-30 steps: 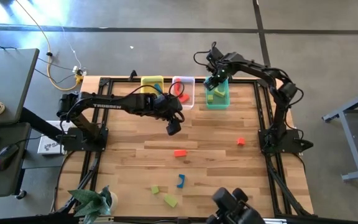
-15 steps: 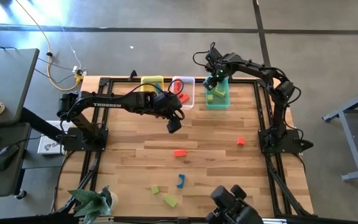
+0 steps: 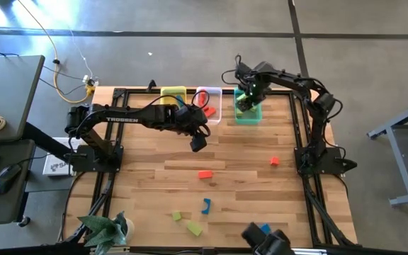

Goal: Sort & place blocks by color
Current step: Put the orange block into the transparent bin

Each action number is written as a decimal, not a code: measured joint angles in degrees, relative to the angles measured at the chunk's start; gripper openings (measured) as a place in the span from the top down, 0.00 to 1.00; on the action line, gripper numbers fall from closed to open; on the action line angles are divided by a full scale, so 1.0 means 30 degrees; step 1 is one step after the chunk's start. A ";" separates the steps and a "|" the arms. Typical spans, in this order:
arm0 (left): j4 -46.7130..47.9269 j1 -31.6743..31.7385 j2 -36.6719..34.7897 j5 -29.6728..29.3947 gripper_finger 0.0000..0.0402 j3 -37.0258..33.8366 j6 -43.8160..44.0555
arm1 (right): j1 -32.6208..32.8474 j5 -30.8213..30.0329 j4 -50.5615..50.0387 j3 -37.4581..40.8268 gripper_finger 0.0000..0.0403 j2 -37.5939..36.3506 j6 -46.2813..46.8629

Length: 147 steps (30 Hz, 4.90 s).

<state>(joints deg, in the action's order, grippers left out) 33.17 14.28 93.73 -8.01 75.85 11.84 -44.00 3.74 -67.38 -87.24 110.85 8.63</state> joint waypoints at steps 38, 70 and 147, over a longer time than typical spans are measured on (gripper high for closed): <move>0.1042 -0.0031 -0.0015 0.1014 0.39 0.0000 -0.0405 | 1.3412 -0.7138 -0.7611 -0.0007 0.51 -0.6499 1.4228; 0.1011 -0.0080 -0.0015 0.0982 0.39 0.0000 -0.0503 | 1.6470 -0.4580 -0.2569 1.1178 0.51 -1.3421 2.1609; 0.1644 -0.0651 -0.0007 0.1107 0.39 0.0000 0.4575 | 0.6357 -0.0330 2.2359 1.3286 0.74 -1.3451 0.6730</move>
<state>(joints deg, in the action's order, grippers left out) 38.10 12.33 93.71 -4.69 75.85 25.56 -24.93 2.75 -0.30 -47.38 70.50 28.82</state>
